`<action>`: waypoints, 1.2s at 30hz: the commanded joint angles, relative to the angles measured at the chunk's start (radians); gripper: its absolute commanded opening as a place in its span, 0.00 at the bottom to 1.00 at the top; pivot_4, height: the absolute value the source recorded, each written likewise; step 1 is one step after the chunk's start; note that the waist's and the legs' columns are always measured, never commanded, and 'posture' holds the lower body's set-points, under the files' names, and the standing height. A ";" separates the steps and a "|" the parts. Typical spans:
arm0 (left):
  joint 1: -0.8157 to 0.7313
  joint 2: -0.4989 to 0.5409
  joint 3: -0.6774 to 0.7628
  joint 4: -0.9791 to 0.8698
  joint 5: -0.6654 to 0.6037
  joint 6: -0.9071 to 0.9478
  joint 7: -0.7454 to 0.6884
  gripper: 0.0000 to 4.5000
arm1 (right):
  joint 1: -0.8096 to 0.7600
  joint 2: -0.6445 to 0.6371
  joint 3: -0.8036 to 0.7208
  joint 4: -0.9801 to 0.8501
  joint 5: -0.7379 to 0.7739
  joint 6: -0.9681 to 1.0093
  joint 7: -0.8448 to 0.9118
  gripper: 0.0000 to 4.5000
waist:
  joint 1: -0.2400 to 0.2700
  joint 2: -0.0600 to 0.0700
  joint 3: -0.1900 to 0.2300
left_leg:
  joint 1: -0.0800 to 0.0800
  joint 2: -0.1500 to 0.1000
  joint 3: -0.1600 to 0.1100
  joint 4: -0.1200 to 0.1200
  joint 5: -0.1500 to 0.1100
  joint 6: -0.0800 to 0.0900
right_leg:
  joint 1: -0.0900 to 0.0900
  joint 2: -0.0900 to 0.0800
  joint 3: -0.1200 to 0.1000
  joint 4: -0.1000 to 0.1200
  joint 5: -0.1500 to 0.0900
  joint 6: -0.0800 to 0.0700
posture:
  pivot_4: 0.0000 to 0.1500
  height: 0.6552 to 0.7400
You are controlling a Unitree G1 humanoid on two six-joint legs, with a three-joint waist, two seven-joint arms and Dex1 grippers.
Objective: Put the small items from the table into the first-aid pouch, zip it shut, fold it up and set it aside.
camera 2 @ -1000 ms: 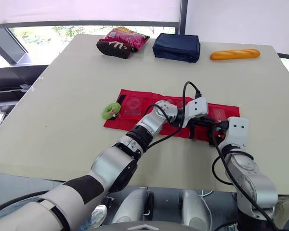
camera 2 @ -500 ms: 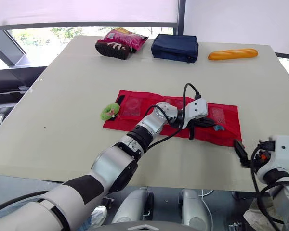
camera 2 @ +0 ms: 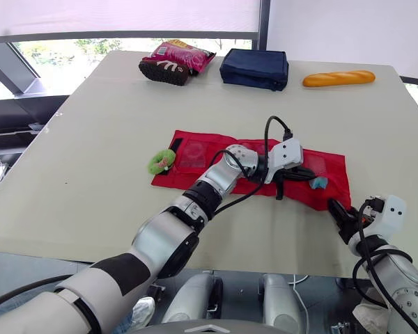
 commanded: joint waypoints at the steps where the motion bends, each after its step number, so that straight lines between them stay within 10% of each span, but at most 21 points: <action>1: 0.019 -0.061 0.006 -0.059 -0.042 0.033 -0.022 0.00 | -0.005 -0.019 -0.006 -0.010 0.024 -0.036 -0.003 0.09 | 0.000 0.000 0.000 | 0.000 0.000 0.000 0.000 0.000 0.000 | 0.000 0.000 0.000 0.000 0.000 0.000 | 1.00 0.72; 5: 0.027 -0.048 0.009 -0.079 -0.059 0.079 -0.035 0.21 | 0.000 -0.021 0.008 -0.006 0.025 -0.050 -0.012 0.00 | -0.001 0.000 0.000 | 0.000 0.000 0.000 0.000 0.000 0.000 | 0.000 0.000 0.000 0.000 0.000 0.001 | 1.00 0.72; 13: 0.138 0.088 0.011 -0.337 -0.129 0.125 -0.172 0.99 | 0.009 -0.037 -0.004 0.012 0.022 -0.078 -0.043 0.00 | -0.011 0.000 0.000 | 0.001 0.000 0.000 0.000 0.000 0.000 | 0.000 0.000 0.000 0.000 0.001 -0.001 | 1.00 0.72; 23: 0.358 0.548 0.147 -0.974 -0.422 0.547 -0.393 0.99 | 0.119 -0.214 -0.136 0.116 -0.027 -0.144 0.050 0.00 | -0.021 0.002 0.000 | 0.001 0.001 0.000 0.000 0.000 0.000 | 0.000 0.000 0.001 0.000 0.001 -0.001 | 1.00 0.72; 36: 0.532 0.894 0.293 -1.321 -0.623 0.772 -0.319 0.99 | 0.109 -0.454 -0.129 0.478 -0.300 -0.342 0.190 0.00 | -0.019 0.004 0.000 | 0.002 0.001 0.001 -0.001 0.000 0.000 | 0.001 0.000 0.001 0.000 -0.003 0.000 | 1.00 0.72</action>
